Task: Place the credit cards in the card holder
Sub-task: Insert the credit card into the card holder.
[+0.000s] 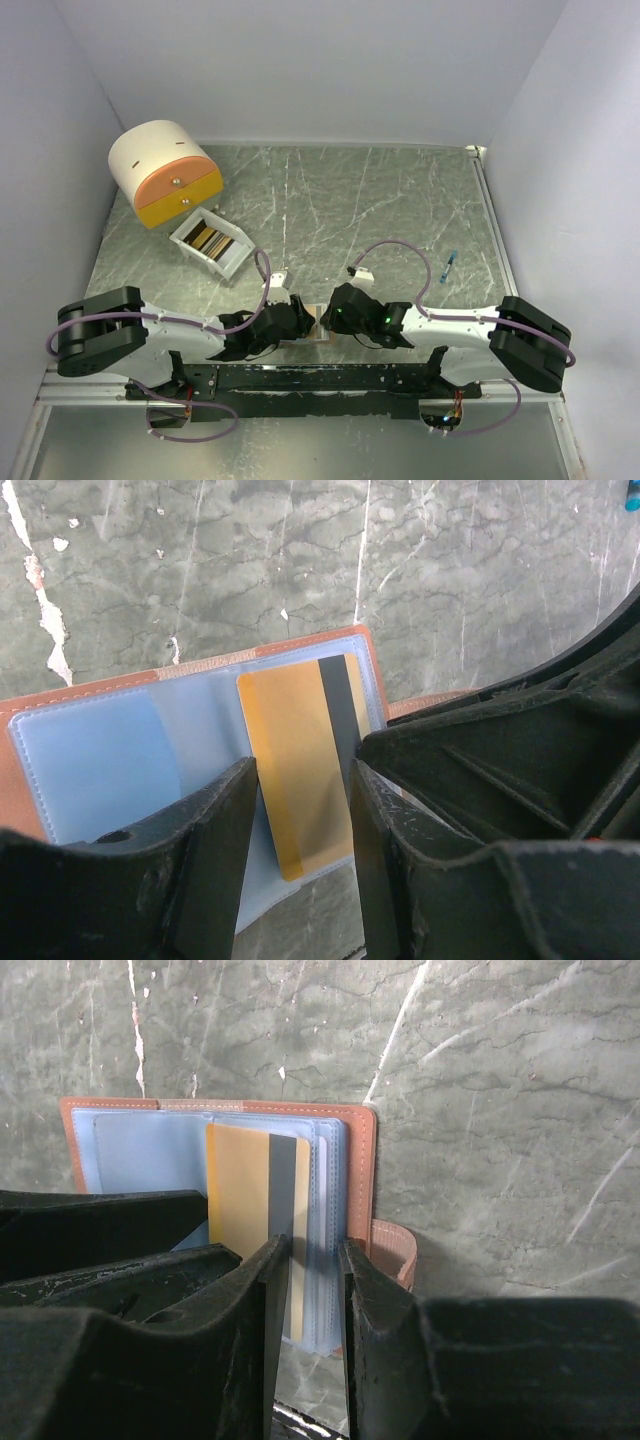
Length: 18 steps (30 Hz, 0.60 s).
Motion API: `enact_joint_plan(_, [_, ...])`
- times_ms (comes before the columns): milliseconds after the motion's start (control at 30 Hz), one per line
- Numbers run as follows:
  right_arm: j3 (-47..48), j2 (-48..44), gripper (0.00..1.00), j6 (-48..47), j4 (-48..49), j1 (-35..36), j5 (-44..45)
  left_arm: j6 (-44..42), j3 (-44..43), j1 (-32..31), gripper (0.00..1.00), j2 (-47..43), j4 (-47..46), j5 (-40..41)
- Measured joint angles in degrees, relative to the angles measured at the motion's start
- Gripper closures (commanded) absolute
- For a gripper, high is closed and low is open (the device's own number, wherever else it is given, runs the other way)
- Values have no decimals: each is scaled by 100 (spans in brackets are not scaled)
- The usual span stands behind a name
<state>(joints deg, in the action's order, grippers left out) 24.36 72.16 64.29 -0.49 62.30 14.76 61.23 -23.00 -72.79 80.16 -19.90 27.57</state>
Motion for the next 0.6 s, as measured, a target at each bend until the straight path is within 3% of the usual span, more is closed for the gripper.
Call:
enact_joint_plan(433, [-57,-52,74,90,39,-7,11,-101,4,15,47,-149,-37,-79])
enact_joint_plan(600, [-61,-83,74,111,-15,-4,57,55,-22,214,46,-319,372,-203])
